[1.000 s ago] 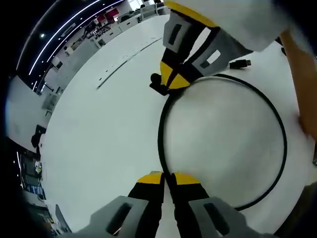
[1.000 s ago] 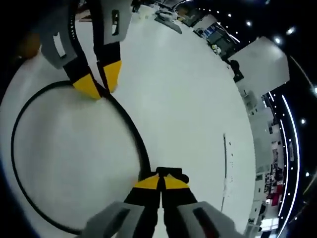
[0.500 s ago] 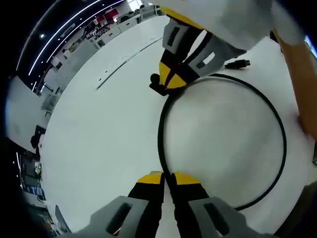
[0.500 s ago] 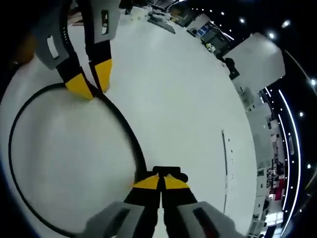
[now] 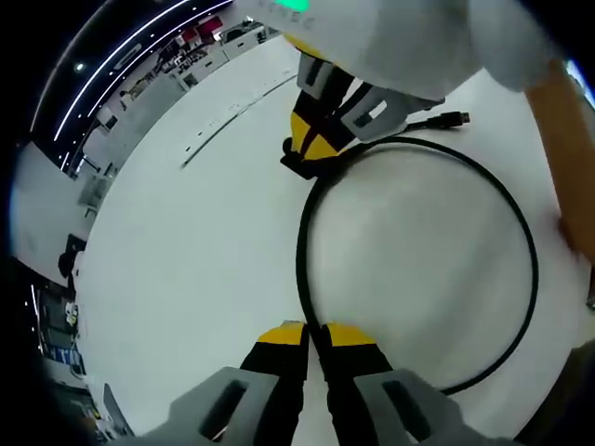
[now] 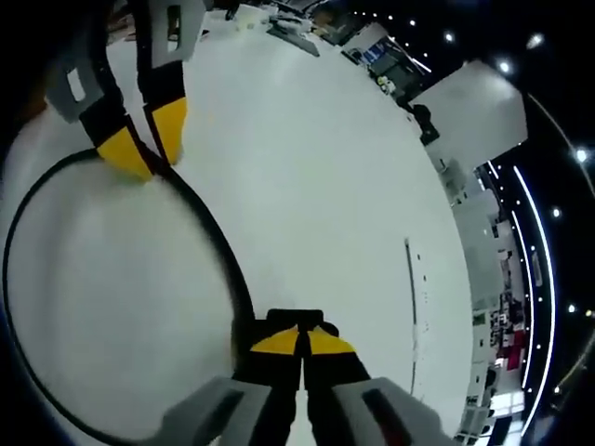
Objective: Find the charging cable on the desk, coil it up and secure with Velcro.
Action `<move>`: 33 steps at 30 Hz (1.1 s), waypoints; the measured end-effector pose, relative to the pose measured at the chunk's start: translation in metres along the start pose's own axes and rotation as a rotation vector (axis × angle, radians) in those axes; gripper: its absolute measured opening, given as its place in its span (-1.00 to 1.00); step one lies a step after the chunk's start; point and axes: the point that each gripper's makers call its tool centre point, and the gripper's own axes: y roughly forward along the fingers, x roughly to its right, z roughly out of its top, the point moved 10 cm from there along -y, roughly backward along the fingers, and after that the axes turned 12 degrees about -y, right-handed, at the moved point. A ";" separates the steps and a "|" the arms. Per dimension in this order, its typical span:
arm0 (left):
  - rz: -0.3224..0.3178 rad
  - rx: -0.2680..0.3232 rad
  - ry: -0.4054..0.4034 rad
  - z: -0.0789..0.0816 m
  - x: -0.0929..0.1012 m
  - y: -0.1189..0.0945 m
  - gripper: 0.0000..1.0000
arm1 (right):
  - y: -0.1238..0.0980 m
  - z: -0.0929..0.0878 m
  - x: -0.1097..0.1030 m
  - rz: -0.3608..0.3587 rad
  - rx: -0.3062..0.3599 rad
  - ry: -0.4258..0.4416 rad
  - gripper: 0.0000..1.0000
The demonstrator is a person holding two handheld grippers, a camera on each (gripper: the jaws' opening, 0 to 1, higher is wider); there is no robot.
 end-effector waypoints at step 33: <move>0.003 -0.001 0.000 0.001 -0.001 0.000 -0.85 | 0.009 -0.006 0.006 -0.063 -0.038 0.030 -0.93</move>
